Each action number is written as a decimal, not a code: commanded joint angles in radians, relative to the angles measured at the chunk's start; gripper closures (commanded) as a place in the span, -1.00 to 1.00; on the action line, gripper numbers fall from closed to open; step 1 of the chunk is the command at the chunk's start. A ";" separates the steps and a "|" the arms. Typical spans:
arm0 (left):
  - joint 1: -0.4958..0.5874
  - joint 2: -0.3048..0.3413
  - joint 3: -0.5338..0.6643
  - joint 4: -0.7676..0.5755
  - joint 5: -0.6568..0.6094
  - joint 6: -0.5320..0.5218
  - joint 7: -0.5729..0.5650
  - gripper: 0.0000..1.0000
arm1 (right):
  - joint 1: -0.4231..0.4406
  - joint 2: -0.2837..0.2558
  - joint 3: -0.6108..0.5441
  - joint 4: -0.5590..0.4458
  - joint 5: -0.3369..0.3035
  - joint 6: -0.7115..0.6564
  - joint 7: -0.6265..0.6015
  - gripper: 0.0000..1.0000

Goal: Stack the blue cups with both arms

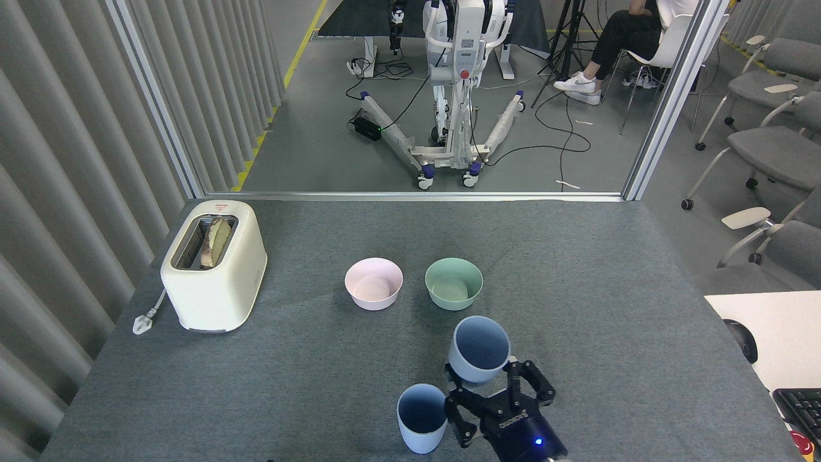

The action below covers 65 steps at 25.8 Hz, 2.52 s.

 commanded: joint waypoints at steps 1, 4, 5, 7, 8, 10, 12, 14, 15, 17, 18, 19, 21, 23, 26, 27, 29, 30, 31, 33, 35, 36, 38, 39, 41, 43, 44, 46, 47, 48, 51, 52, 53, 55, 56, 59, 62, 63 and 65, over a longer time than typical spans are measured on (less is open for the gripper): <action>-0.005 0.000 0.000 0.000 0.002 0.000 0.001 -1.00 | 0.011 0.062 0.074 -0.006 0.089 0.004 0.005 0.08; -0.006 0.000 0.002 0.002 0.002 0.000 0.001 -0.99 | 0.031 0.065 0.107 -0.004 0.117 0.014 0.005 0.08; -0.006 0.000 0.002 0.003 0.002 0.000 0.001 -1.00 | 0.034 0.065 0.114 -0.004 0.117 0.019 0.005 0.07; -0.008 0.000 0.002 0.003 0.002 0.000 0.001 -1.00 | 0.037 0.065 0.114 -0.001 0.117 0.025 0.005 0.07; -0.008 0.000 0.002 0.003 0.002 0.000 0.001 -0.99 | 0.038 0.064 0.112 0.002 0.117 0.025 0.004 0.07; -0.009 0.000 0.002 0.003 0.002 0.000 0.001 -1.00 | 0.052 0.061 0.112 0.008 0.117 0.027 0.004 0.07; -0.011 0.000 0.002 0.003 0.002 0.000 0.001 -0.99 | 0.060 0.059 0.112 0.008 0.117 0.033 0.002 0.06; -0.014 0.000 0.002 0.003 0.002 0.000 0.001 -1.00 | 0.061 0.058 0.106 0.013 0.117 0.039 -0.002 0.06; -0.014 0.000 0.002 0.003 0.002 0.000 0.001 -1.00 | 0.061 0.058 0.104 0.017 0.117 0.042 -0.004 0.06; -0.014 0.000 0.002 0.005 0.002 0.000 0.001 -0.99 | 0.064 0.058 0.103 0.025 0.117 0.050 -0.005 0.06; -0.014 0.000 0.002 0.005 0.002 0.000 0.001 -1.00 | 0.064 0.058 0.103 0.028 0.117 0.050 -0.005 0.06; -0.016 0.000 0.002 0.005 0.002 0.000 0.001 -1.00 | 0.064 0.056 0.103 0.031 0.117 0.053 -0.007 0.06; -0.016 0.000 0.002 0.005 0.002 0.000 0.001 -1.00 | 0.063 0.058 0.103 0.045 0.117 0.063 -0.007 0.04; -0.016 0.000 0.002 0.005 0.002 0.000 0.001 -1.00 | 0.060 0.055 0.101 0.054 0.117 0.068 -0.008 0.03; -0.016 0.000 0.002 0.005 0.002 0.000 0.001 -1.00 | 0.060 0.051 0.103 0.059 0.116 0.068 -0.021 0.01; -0.016 0.000 0.002 0.005 0.002 0.000 0.001 -0.99 | 0.060 0.050 0.103 0.059 0.116 0.068 -0.021 -0.02; -0.016 0.000 0.002 0.005 0.002 0.000 0.001 -1.00 | 0.060 0.050 0.100 0.059 0.116 0.070 -0.021 -0.25; -0.016 0.000 0.002 0.005 0.002 0.000 0.001 -1.00 | 0.060 0.051 0.100 0.059 0.114 0.071 -0.021 -0.46; -0.016 0.000 0.002 0.003 0.002 0.000 0.001 -1.00 | 0.060 0.051 0.100 0.059 0.111 0.073 -0.021 -0.64; -0.016 0.000 0.002 0.005 0.002 0.000 0.001 -1.00 | 0.060 0.055 0.100 0.060 0.106 0.074 -0.021 -0.80; -0.016 0.000 0.003 0.003 0.002 0.000 0.001 -1.00 | 0.060 0.055 0.100 0.060 0.106 0.074 -0.021 -0.89; -0.016 0.000 0.006 0.003 0.002 0.000 0.001 -1.00 | 0.060 0.056 0.100 0.060 0.105 0.073 -0.021 -0.90; -0.014 0.002 0.018 0.002 0.004 -0.002 0.001 -1.00 | 0.060 0.056 0.101 0.060 0.105 0.073 -0.021 -0.95; -0.014 0.002 0.020 0.002 0.004 -0.003 0.001 -0.99 | 0.060 0.056 0.101 0.060 0.105 0.073 -0.021 -0.95; -0.014 0.002 0.021 0.002 0.004 -0.003 0.001 -1.00 | 0.061 0.053 0.101 0.060 0.105 0.071 -0.021 -0.95; -0.014 0.002 0.021 0.002 0.002 -0.003 0.001 -1.00 | 0.066 0.053 0.101 0.059 0.105 0.067 -0.021 -0.96; -0.014 0.003 0.021 0.002 0.002 -0.003 0.001 -1.00 | 0.069 0.051 0.101 0.055 0.103 0.062 -0.022 -0.96; -0.013 0.003 0.021 0.002 0.002 -0.003 0.001 -1.00 | 0.075 0.050 0.101 0.048 0.102 0.060 -0.027 -0.97; -0.011 0.003 0.021 0.002 0.002 -0.003 0.001 -1.00 | 0.074 0.051 0.101 0.043 0.102 0.060 -0.038 -0.97; -0.011 0.003 0.021 0.000 0.002 -0.003 0.001 -1.00 | 0.074 0.051 0.101 0.039 0.102 0.060 -0.054 -0.97; -0.009 0.003 0.021 0.000 0.002 -0.003 0.001 -1.00 | 0.074 0.053 0.100 0.013 0.100 0.059 -0.105 -0.97; -0.009 0.003 0.021 0.000 0.002 -0.003 0.001 -1.00 | 0.074 0.053 0.100 0.000 0.099 0.059 -0.122 -0.97; -0.009 0.003 0.021 0.000 0.002 -0.003 0.001 -1.00 | 0.074 0.053 0.098 -0.014 0.099 0.056 -0.146 -0.97; -0.009 0.003 0.021 -0.001 0.002 -0.003 0.001 -1.00 | 0.074 0.056 0.094 -0.035 0.097 0.057 -0.199 -0.96; -0.009 0.003 0.021 -0.001 0.002 -0.003 0.001 -1.00 | 0.074 0.058 0.084 -0.043 0.083 0.065 -0.226 -0.96; -0.009 0.003 0.021 -0.001 0.002 -0.003 0.001 -1.00 | 0.074 0.056 -0.011 -0.049 -0.019 0.070 -0.243 -0.97; -0.008 0.003 0.021 -0.001 0.002 -0.005 0.000 -1.00 | 0.094 0.051 -0.155 -0.027 -0.061 0.074 -0.242 -0.96; -0.009 0.003 0.021 -0.001 0.004 -0.005 -0.002 -1.00 | 0.117 0.048 -0.210 -0.017 -0.062 0.071 -0.245 -0.97; -0.011 0.003 0.021 -0.001 0.004 -0.006 -0.003 -1.00 | 0.172 0.025 -0.296 -0.007 -0.064 0.062 -0.255 -0.97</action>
